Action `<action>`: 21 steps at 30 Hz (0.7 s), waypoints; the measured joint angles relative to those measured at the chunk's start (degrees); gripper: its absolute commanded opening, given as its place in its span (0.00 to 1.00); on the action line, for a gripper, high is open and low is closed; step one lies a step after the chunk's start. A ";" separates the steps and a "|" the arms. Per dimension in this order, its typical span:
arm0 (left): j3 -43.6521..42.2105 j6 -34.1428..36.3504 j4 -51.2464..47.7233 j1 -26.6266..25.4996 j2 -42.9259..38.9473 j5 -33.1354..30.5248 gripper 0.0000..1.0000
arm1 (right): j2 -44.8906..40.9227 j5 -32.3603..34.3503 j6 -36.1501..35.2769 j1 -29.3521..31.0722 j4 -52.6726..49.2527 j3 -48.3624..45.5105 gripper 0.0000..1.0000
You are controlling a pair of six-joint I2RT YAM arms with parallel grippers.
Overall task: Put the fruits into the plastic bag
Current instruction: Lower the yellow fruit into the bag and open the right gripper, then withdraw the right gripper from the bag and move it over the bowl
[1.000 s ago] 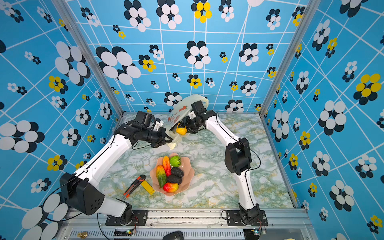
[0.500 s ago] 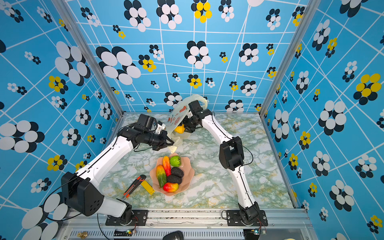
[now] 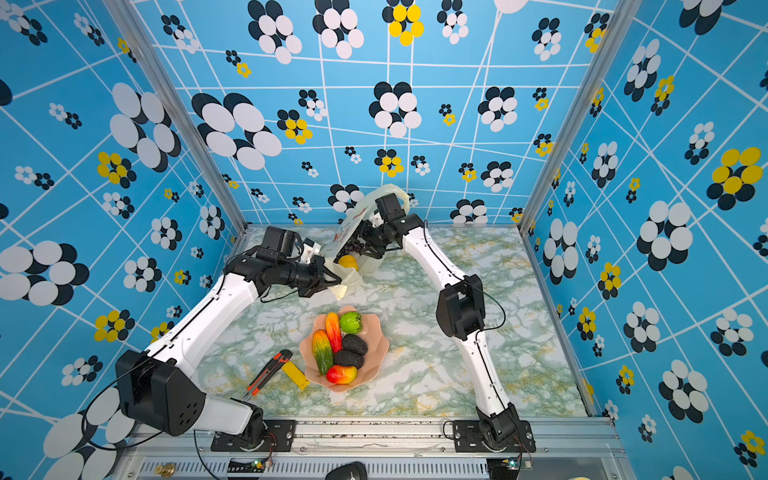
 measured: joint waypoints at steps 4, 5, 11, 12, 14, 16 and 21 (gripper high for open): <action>-0.02 0.00 0.00 0.74 -0.52 -0.02 0.00 | -2.49 1.07 -4.94 0.17 -3.76 -2.60 0.99; -0.02 0.02 -0.07 0.83 -0.59 -0.04 0.00 | -4.31 1.62 -6.45 0.28 -4.72 -4.57 0.99; -0.02 0.02 -0.68 0.83 -0.63 -0.09 0.00 | -22.53 4.39 -12.98 1.90 -4.17 -22.69 0.99; -0.02 0.02 -0.83 0.83 -0.63 -0.11 0.00 | -26.03 4.83 -13.94 2.10 -3.56 -25.75 0.99; -0.02 0.02 -0.90 0.83 -0.61 -0.17 0.00 | -32.28 6.08 -15.91 2.19 -1.68 -31.32 0.99; -0.02 0.00 -0.90 0.83 -0.61 -0.31 0.00 | -37.07 7.87 -18.10 2.14 -0.09 -36.02 0.99; -0.02 -0.04 -0.90 0.83 -0.63 -1.14 0.00 | -48.28 15.54 -25.22 2.12 7.08 -51.47 0.99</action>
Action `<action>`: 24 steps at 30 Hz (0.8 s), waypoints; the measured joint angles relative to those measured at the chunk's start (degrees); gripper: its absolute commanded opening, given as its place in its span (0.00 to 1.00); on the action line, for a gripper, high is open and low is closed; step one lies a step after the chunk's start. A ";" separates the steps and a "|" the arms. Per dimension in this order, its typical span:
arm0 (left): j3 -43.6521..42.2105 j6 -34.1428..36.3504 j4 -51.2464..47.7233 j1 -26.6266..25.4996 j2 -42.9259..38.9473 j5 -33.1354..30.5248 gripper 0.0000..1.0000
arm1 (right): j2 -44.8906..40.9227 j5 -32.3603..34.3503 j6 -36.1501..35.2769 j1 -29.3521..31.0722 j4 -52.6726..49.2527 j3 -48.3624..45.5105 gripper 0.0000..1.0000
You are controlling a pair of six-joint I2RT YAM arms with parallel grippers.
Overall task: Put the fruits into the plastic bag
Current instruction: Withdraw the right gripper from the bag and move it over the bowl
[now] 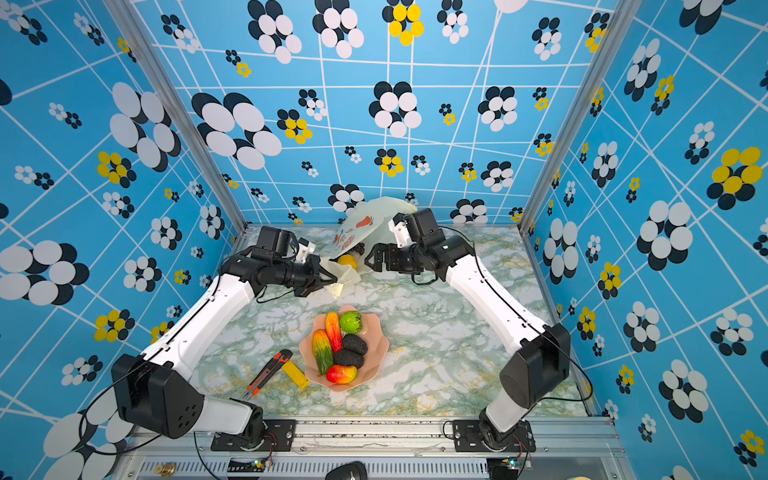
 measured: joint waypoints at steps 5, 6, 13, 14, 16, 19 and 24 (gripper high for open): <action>0.00 -0.15 -0.17 0.00 0.00 -0.66 0.00 | -15.96 2.73 -4.72 -0.76 19.80 -26.08 0.99; 0.00 -0.15 -0.28 0.00 0.00 -0.74 0.00 | -19.04 1.53 -6.36 -0.96 24.28 -31.06 0.99; -0.52 -0.17 -0.42 0.00 -0.61 -1.57 0.00 | -24.72 -7.85 -27.41 4.13 26.49 -37.57 0.93; -0.81 -0.17 -0.44 0.00 -0.85 -1.60 0.00 | -25.55 -8.50 -30.60 5.57 26.25 -38.47 0.93; -1.36 -0.22 -0.42 0.00 -1.38 -1.62 0.00 | -27.47 -9.60 -36.06 7.52 26.29 -41.35 0.92; -2.19 -0.37 -0.42 0.00 -1.92 -1.75 0.00 | -27.54 -9.53 -41.46 7.91 27.06 -44.78 0.89; -3.61 -0.35 -0.44 0.00 -2.38 -1.77 0.00 | -22.08 -8.26 -47.78 8.39 30.27 -45.29 0.84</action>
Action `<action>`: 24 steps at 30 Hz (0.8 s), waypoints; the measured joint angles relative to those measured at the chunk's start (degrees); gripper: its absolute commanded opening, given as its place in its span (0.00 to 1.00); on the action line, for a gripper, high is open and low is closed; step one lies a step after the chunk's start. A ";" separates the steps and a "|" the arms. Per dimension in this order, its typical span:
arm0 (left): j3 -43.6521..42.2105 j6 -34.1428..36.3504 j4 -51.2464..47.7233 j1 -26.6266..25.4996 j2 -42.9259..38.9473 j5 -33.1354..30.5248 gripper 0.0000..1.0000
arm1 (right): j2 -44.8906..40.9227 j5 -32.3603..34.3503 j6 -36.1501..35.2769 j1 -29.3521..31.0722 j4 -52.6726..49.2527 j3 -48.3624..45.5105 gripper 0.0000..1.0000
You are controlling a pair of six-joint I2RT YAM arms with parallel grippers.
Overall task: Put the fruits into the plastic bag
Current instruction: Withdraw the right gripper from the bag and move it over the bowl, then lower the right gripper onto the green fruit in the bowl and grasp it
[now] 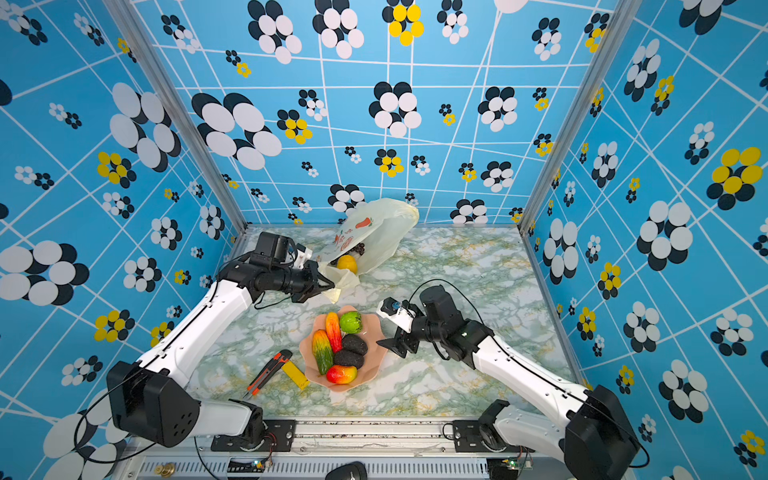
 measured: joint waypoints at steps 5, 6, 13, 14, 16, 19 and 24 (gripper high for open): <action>-0.11 0.00 -0.02 0.00 -0.22 0.00 0.00 | 7.69 0.46 -4.33 0.37 1.88 1.77 0.81; -0.11 0.02 -0.02 0.00 -0.33 0.00 0.00 | 9.22 0.48 -5.09 0.50 1.86 2.69 0.80; -0.76 0.02 -0.04 0.00 -1.22 0.04 0.00 | 17.07 1.01 -9.57 2.38 2.27 10.32 0.80; -0.76 0.02 -0.02 0.00 -1.22 0.04 0.00 | 18.01 1.18 -10.10 2.64 2.23 11.30 0.80; -0.76 0.04 -0.02 0.00 -1.22 0.07 0.00 | 20.09 1.55 -11.30 3.17 2.23 13.29 0.80; -0.76 0.04 0.00 0.00 -1.20 0.22 0.00 | 22.86 1.60 -12.39 3.78 2.12 15.47 0.80; -0.76 0.28 -0.02 0.37 -1.20 0.61 0.00 | 26.84 1.79 -13.70 5.11 1.53 18.60 0.79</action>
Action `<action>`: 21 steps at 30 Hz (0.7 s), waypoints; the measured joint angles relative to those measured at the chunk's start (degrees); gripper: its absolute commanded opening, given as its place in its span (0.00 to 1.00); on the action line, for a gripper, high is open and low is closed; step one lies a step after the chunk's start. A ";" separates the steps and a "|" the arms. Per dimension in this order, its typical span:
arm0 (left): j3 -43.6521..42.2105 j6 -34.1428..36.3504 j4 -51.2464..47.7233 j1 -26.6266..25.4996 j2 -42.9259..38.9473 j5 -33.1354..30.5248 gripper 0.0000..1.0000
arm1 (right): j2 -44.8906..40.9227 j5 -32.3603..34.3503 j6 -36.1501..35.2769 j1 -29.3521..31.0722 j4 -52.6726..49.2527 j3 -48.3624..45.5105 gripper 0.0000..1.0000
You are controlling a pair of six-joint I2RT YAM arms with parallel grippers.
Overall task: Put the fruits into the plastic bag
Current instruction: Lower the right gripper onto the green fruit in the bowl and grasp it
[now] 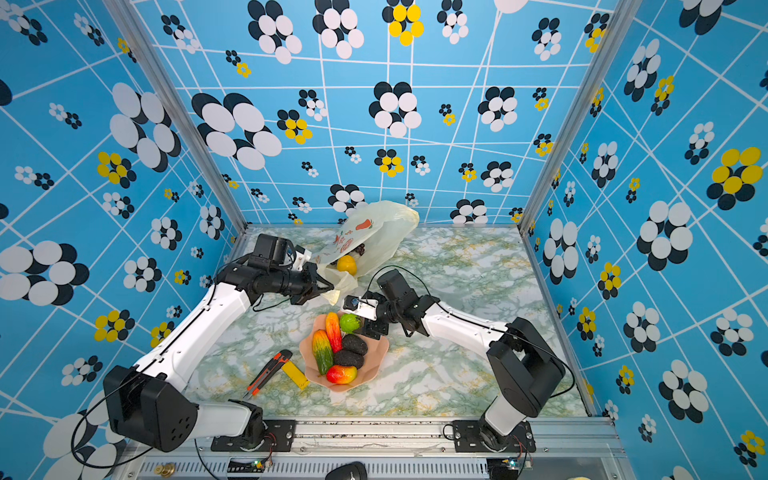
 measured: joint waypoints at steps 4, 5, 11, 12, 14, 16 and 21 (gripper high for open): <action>0.00 0.15 0.00 0.61 0.00 0.42 0.00 | 2.38 0.15 -0.11 0.52 -0.15 1.68 0.77; 0.00 0.17 0.00 0.66 0.02 0.55 0.00 | 2.93 0.24 -0.11 0.50 -0.20 2.08 0.76; 0.00 0.17 0.00 0.74 0.26 1.03 0.00 | 6.08 1.27 -0.13 0.50 -0.61 4.17 0.74; 0.00 0.17 0.00 0.74 0.26 1.14 0.00 | 6.60 1.33 -0.17 0.50 -0.74 4.44 0.73; 0.00 0.17 0.00 0.74 0.26 1.16 0.00 | 7.34 1.53 -0.33 0.50 -1.22 4.76 0.73; 0.00 0.17 0.00 0.74 0.26 1.16 0.00 | 7.76 1.55 -0.35 0.52 -1.51 4.87 0.73; -0.04 0.17 0.02 0.74 0.26 1.16 0.00 | 8.46 1.73 -0.31 0.59 -1.53 5.09 0.70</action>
